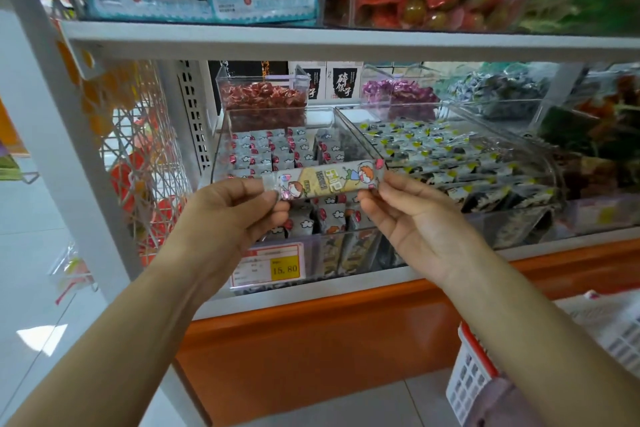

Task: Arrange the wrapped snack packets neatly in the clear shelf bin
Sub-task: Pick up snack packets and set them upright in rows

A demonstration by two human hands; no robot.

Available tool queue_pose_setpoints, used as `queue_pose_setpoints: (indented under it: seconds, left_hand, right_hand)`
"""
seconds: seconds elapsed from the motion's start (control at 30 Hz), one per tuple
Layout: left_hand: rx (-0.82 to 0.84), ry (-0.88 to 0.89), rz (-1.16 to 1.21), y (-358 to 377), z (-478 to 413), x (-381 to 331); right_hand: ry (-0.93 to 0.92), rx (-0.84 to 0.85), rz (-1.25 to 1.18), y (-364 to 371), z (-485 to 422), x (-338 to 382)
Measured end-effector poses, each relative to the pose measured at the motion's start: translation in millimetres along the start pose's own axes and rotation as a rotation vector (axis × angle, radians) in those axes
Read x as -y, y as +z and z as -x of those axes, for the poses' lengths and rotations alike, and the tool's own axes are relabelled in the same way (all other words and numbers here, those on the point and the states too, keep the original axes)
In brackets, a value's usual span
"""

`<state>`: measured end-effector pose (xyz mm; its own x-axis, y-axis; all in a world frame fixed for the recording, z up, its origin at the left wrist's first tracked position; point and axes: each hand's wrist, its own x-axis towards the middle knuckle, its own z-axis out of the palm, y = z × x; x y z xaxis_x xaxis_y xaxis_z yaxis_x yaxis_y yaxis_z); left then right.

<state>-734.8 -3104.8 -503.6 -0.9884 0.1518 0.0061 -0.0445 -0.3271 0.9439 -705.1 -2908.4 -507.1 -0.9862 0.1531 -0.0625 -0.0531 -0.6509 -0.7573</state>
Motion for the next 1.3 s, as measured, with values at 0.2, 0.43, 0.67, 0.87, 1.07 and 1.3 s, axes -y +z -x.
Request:
queue_pose_setpoints:
  seconds: [0.2,0.43,0.67,0.87,1.07,1.3]
  left_hand:
    - [0.077,0.039,-0.035,-2,1,-1]
    - [0.112,0.123,-0.242,-6,2,3]
    - [0.106,0.064,-0.259,-5,1,5]
    - [0.113,0.159,-0.439,-2,5,2]
    - [0.118,0.222,-0.560,1,11,-2]
    - [0.116,0.224,-0.604,5,12,0]
  right_hand:
    - [-0.070,-0.025,0.079,-1,-1,0]
    - [-0.255,0.046,0.379,-3,1,-1]
    - [-0.327,0.120,0.597,-4,0,-7]
    - [-0.321,0.129,0.663,-2,2,-7]
    - [-0.352,0.098,0.683,1,4,-7]
    - [-0.540,0.033,0.920,1,2,-11]
